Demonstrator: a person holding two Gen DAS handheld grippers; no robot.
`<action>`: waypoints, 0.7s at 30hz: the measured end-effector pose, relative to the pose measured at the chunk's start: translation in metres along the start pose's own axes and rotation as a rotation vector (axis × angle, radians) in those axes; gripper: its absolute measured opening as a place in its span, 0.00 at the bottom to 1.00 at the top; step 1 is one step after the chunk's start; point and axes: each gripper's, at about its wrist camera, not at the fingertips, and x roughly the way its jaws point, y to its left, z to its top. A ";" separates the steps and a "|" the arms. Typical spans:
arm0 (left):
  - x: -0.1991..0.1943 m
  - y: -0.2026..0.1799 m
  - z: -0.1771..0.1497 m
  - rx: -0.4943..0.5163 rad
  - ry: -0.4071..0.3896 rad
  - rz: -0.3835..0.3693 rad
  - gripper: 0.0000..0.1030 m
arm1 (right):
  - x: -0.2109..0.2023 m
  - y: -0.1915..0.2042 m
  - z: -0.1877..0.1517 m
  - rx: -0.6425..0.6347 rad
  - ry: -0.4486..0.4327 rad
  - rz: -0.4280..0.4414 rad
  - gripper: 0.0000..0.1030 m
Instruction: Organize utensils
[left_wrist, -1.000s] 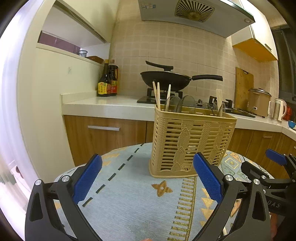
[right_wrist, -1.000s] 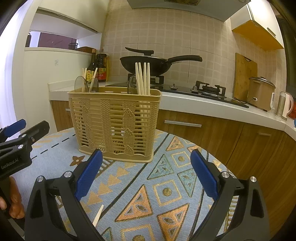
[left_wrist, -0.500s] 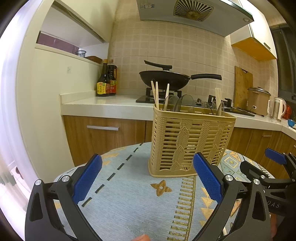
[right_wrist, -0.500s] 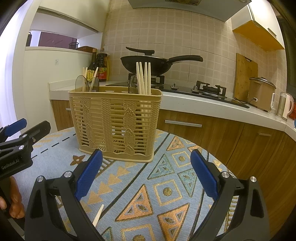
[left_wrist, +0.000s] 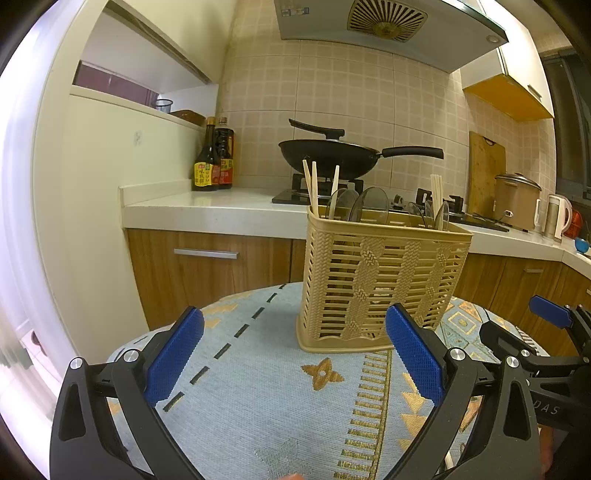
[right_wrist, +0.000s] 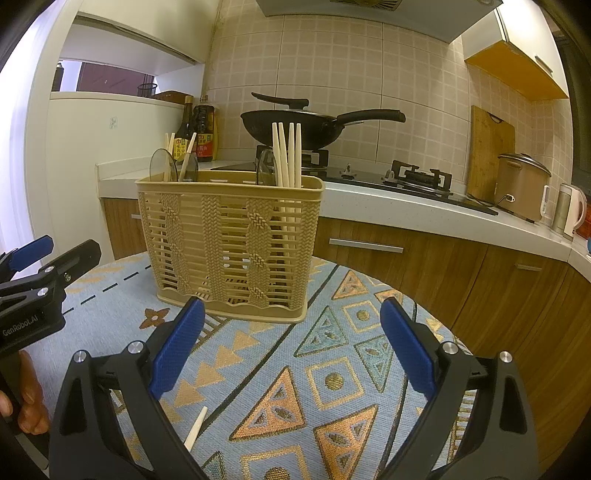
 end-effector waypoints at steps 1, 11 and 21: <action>0.000 0.000 0.000 0.000 0.000 0.000 0.93 | 0.000 0.000 0.000 0.000 0.000 0.000 0.88; 0.002 0.000 -0.001 0.001 0.003 -0.013 0.93 | 0.000 0.000 0.000 -0.003 0.001 -0.001 0.88; 0.004 0.001 0.000 -0.011 0.017 -0.007 0.93 | 0.000 0.001 -0.001 -0.006 0.001 -0.003 0.88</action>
